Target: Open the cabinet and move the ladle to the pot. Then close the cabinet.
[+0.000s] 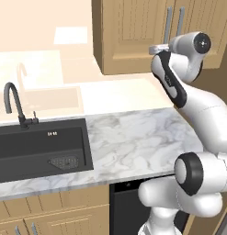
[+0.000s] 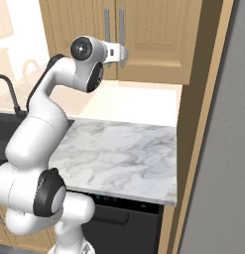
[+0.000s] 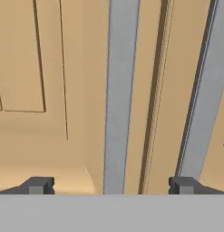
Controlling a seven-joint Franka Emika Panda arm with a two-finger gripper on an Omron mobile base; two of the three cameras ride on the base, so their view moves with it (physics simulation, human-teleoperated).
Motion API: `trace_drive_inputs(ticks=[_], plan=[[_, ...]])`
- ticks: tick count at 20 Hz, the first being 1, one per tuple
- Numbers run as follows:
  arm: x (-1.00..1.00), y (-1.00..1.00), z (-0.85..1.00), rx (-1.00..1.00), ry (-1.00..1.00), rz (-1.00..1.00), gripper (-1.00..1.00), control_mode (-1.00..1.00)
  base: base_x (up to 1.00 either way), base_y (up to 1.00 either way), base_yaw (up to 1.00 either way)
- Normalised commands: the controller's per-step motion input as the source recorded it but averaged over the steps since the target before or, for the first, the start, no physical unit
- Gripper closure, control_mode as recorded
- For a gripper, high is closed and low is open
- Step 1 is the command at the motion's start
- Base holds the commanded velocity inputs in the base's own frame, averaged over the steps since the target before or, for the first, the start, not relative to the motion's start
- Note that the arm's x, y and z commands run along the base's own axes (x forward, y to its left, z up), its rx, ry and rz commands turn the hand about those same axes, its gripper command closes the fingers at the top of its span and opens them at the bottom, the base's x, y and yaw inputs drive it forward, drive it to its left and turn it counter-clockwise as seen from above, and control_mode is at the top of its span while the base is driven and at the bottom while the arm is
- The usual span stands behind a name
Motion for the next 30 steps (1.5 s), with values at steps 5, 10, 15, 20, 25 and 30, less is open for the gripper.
trace_drive_inputs(ticks=[5, 10, 15, 20, 25, 30], plan=[[0.6, 0.0, 0.1, 0.0, 0.0, 0.0, -1.0, -1.0, 0.0, 0.0, 0.0], [0.62, 0.0, 0.06, 0.0, 0.0, 0.0, -1.0, -1.0, 0.0, 0.0, 0.0], [0.61, 0.04, 0.0, 0.0, 0.0, 0.0, -1.0, -1.0, 0.0, 0.0, 0.0], [0.37, 0.27, 0.0, 0.0, 0.0, 0.01, 1.0, -1.0, 0.0, 0.0, 0.0], [-0.1, 0.51, 0.0, 0.0, -0.02, 0.01, 1.0, -1.0, 0.0, 0.0, 0.0], [-0.85, 0.32, 0.09, 0.0, -0.06, 0.01, 1.0, -1.0, 0.0, 0.0, 0.0]])
